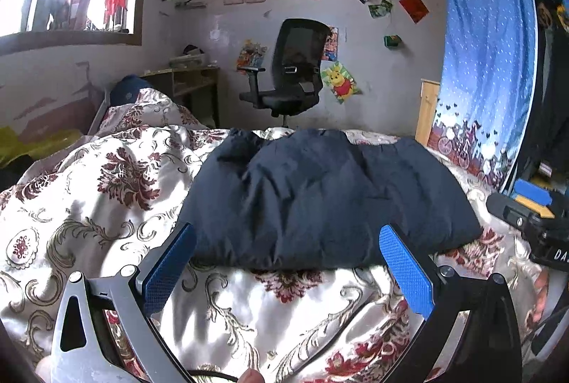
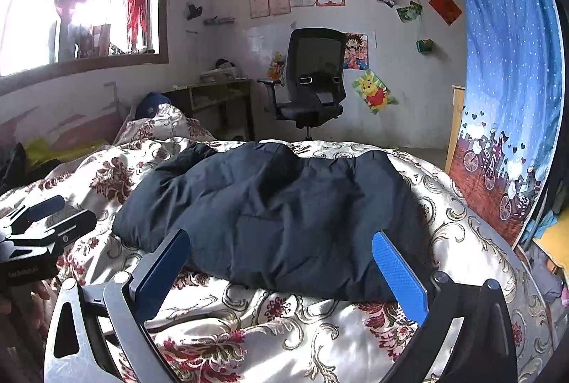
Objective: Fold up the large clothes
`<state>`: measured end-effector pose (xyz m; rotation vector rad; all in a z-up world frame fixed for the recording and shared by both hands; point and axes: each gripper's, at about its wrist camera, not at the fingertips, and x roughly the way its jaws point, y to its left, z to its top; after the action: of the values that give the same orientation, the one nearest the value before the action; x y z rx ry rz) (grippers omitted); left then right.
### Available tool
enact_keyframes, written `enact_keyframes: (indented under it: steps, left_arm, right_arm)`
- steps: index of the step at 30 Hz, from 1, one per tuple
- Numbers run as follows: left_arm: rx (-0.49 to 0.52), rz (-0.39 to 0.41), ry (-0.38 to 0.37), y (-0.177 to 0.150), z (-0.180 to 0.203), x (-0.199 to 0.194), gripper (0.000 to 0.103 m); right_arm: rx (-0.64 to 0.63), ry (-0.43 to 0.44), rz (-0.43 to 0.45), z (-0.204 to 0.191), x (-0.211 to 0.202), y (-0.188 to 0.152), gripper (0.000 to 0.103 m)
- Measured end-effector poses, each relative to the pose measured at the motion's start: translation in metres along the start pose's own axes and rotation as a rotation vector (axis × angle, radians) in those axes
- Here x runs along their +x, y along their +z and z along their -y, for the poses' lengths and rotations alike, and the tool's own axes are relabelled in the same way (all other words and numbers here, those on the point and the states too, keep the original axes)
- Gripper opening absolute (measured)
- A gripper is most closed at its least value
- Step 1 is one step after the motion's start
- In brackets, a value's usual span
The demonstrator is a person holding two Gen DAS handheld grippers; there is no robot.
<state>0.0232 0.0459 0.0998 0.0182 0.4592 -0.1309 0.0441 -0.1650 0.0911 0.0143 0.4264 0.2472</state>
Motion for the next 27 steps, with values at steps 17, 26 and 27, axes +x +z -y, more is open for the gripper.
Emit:
enact_keyframes:
  steps: [17,26,27]
  left_arm:
    - [0.02,0.002,0.023,-0.019,0.008,0.0,0.101]
    - [0.013,-0.01,0.006,-0.021,0.007,0.002,0.101]
    - [0.008,-0.01,0.004,-0.021,0.006,0.003,0.101]
  right_arm:
    - [0.0,-0.031,-0.041,0.0,0.005,-0.023,0.103]
    - [0.003,-0.031,-0.041,0.001,0.004,-0.023,0.103]
    - [0.003,-0.03,-0.041,0.002,0.004,-0.023,0.103]
